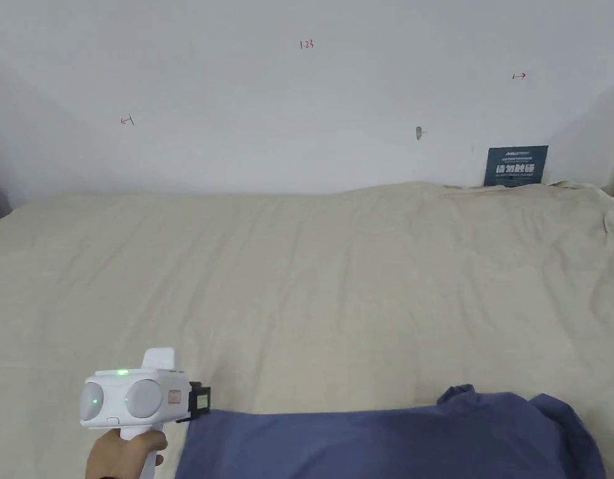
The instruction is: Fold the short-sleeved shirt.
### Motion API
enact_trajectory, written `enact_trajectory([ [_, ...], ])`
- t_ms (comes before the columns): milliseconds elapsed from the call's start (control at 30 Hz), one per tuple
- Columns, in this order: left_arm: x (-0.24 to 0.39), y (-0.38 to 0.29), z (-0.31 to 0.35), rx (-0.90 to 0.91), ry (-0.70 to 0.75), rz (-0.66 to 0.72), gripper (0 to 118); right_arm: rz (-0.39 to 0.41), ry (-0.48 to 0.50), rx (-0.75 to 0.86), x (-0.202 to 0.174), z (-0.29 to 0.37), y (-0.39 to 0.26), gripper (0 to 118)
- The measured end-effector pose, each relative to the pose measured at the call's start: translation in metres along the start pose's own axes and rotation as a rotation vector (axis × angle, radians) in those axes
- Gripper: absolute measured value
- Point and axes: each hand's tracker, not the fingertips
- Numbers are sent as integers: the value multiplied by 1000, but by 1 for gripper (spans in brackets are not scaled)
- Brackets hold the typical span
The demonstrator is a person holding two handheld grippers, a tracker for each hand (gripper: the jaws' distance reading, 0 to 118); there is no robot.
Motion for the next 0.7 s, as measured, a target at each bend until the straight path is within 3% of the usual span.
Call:
enact_trajectory([
  [33, -2, 2, -12, -20, 1, 0, 73, 5, -11, -13, 1, -6, -2, 0],
  [67, -3, 4, -24, -38, 7, 0, 84, 6, -20, -26, 2, -12, -5, 0],
  [100, -5, 5, -36, -57, 12, 1, 91, 10, -30, -39, 4, -17, -7, 0],
  [200, -8, 7, -65, -105, 25, 11, 92, 13, -49, -74, 9, -31, -15, 0],
  [233, -14, 8, -79, -129, 28, 17, 89, 11, -55, -86, 11, -36, -18, 0],
  [300, -16, 7, -93, -167, 26, 30, 72, 4, -74, -109, 14, -42, -22, 0],
  [333, -16, 5, -93, -170, -34, 50, 70, -1, -79, -119, 15, -44, -24, 0],
  [367, -14, 3, -84, -137, 13, 40, 61, -6, -81, -130, 16, -47, -26, 0],
  [433, -10, 2, -78, -112, -33, -24, 24, -18, -80, -158, 20, -54, -28, 0],
  [467, -7, 1, -76, -104, -26, -59, 9, -17, -78, -182, 21, -62, -28, 0],
  [500, -6, 0, -77, -99, -25, -79, 2, -12, -78, -197, 21, -69, -28, 0],
  [700, -6, -2, -53, -40, -81, -47, 0, -23, -31, -341, 35, -140, -31, 2],
])
